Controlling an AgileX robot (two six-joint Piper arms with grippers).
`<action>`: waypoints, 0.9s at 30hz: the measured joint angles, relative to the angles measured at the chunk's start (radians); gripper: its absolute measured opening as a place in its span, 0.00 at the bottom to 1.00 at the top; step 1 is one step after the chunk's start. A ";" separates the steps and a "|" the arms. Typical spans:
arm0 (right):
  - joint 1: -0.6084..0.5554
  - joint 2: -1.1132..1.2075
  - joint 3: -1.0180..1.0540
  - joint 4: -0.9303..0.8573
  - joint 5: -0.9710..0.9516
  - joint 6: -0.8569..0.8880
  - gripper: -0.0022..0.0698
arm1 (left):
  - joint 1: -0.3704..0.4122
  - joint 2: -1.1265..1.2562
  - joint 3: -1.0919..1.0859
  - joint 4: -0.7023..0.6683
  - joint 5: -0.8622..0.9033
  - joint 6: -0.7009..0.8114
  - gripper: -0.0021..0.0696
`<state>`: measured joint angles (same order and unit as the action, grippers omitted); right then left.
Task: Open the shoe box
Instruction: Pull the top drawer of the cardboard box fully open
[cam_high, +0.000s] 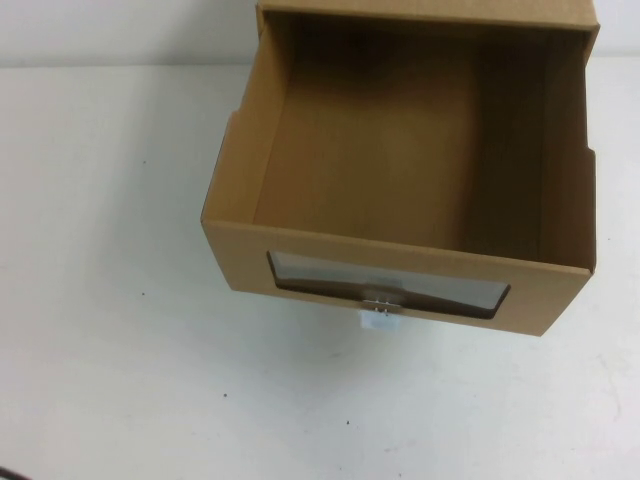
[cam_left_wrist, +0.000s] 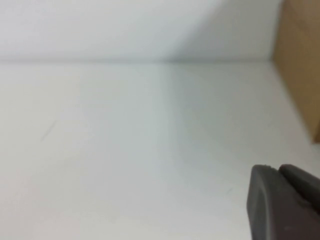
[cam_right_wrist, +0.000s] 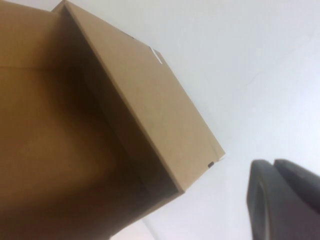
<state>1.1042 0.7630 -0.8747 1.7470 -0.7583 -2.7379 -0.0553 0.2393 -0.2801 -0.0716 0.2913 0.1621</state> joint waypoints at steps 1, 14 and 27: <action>0.000 0.000 0.000 0.000 0.000 0.000 0.00 | 0.021 -0.027 0.032 0.002 0.000 -0.006 0.02; 0.000 0.000 0.000 0.000 0.001 0.000 0.00 | 0.132 -0.247 0.303 0.018 0.054 -0.042 0.02; 0.000 0.000 0.000 0.000 0.008 0.000 0.00 | 0.132 -0.247 0.303 0.020 0.056 -0.042 0.02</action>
<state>1.1042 0.7630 -0.8747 1.7470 -0.7500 -2.7379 0.0769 -0.0079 0.0234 -0.0514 0.3477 0.1205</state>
